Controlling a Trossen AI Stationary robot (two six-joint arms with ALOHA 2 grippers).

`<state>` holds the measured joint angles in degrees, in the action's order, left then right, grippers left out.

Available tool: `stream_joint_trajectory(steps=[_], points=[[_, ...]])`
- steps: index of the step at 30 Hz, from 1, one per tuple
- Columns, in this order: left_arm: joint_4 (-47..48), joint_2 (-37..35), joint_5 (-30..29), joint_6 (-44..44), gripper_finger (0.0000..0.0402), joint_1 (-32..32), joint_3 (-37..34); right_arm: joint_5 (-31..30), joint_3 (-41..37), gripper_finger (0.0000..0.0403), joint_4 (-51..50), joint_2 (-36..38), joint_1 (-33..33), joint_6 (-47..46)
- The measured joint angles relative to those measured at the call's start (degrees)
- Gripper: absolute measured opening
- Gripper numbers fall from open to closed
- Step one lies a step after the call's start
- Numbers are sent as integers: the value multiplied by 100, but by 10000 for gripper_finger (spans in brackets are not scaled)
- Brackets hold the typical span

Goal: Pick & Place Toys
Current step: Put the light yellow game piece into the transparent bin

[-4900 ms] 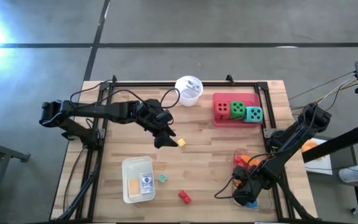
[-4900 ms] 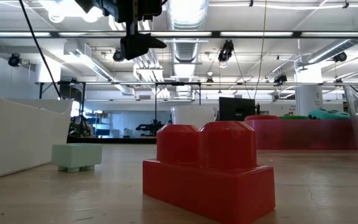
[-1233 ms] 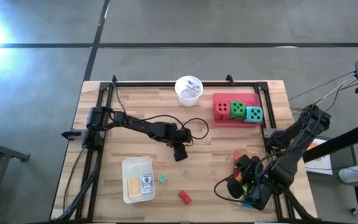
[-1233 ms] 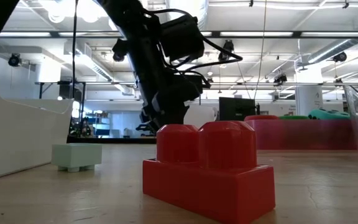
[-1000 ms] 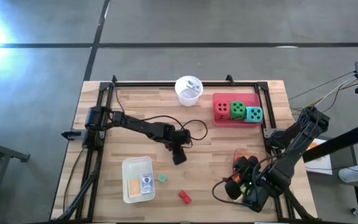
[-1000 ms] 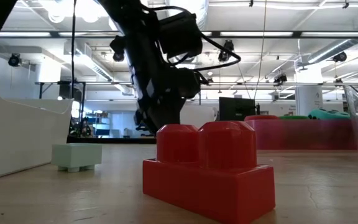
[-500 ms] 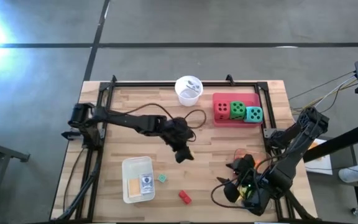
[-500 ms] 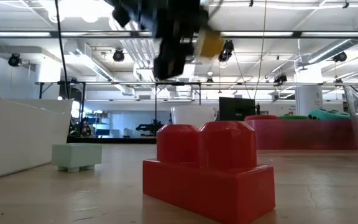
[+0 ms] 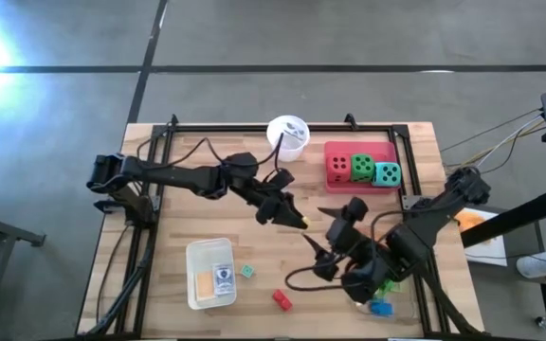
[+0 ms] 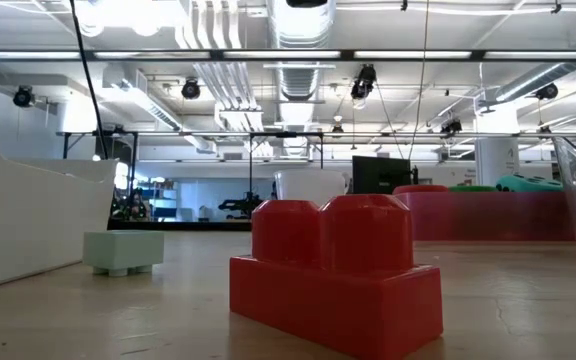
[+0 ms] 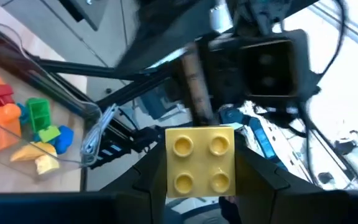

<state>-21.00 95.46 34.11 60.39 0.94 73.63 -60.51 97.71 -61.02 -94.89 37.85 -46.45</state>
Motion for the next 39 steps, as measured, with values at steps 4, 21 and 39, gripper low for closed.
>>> stream_joint_trajectory(steps=[4, 21, 39], points=[[-6, -86, 5, 117, 135, -32, -2, -506, 712, 336, -4, -306, -40, 1050], [-1108, -83, -44, 720, 135, -84, -2, -1318, 2044, 336, -2, -937, -169, 2692], [-1390, -83, -61, 895, 135, -90, -2, -1289, 2042, 205, 13, -942, -226, 2696]])
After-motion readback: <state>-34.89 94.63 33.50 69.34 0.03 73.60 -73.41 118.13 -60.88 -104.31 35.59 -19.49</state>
